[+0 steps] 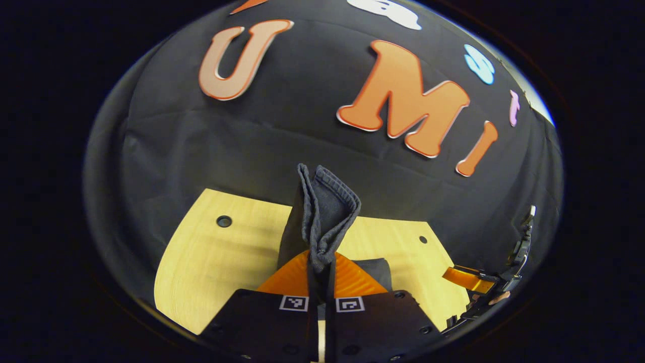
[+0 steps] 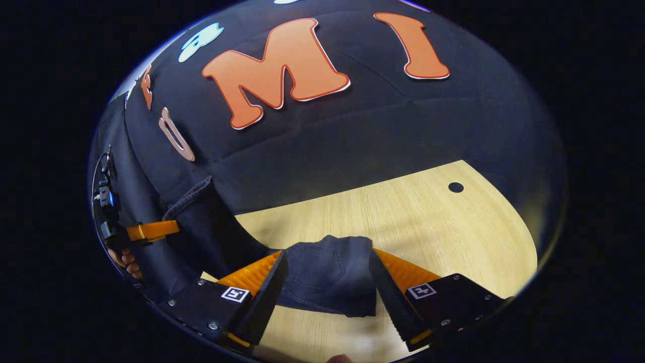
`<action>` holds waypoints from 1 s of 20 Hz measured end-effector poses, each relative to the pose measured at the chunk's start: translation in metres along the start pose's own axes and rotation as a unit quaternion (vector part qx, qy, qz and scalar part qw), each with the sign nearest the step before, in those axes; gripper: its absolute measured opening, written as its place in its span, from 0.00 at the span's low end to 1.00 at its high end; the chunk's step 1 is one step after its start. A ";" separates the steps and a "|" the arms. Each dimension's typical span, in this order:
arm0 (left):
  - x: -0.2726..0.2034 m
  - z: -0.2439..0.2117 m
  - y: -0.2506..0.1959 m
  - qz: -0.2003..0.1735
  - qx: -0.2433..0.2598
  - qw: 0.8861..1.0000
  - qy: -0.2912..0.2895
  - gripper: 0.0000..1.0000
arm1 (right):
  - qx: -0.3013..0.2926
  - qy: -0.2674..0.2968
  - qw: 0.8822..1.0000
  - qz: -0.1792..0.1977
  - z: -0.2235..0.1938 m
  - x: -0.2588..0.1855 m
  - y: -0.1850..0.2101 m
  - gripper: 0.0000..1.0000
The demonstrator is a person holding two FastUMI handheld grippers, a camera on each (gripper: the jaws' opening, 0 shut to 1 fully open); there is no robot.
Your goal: Grasp the waist and the cuffs of the jeans and fold them to make the two legs overlap; first hold the waist and fold one-third of the jeans toward the cuffs, then hold the cuffs and fold the remaining one-third in the same direction to finish folding.
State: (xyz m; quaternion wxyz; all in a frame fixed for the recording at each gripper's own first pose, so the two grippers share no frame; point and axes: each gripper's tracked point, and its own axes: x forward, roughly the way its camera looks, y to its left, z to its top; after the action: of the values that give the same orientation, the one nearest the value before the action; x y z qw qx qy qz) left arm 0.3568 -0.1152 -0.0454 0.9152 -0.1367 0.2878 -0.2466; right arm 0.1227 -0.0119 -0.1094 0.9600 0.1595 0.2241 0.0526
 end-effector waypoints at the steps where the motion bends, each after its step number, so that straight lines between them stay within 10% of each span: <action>1: 0.004 -0.002 -0.013 -0.008 0.007 1.000 0.003 0.05 | -0.001 0.000 1.000 -0.001 0.000 0.000 -0.005 0.98; 20: 0.098 -0.116 -0.145 -0.058 0.088 0.983 0.149 0.05 | 0.024 0.017 0.999 -0.025 -0.009 -0.007 -0.085 0.98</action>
State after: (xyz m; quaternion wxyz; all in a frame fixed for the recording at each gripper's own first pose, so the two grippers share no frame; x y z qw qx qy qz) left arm 0.3038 -0.3017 -0.1267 0.8550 -0.0335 0.3893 -0.3411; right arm 0.1147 -0.0905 -0.1425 0.9531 0.1754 0.2455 0.0257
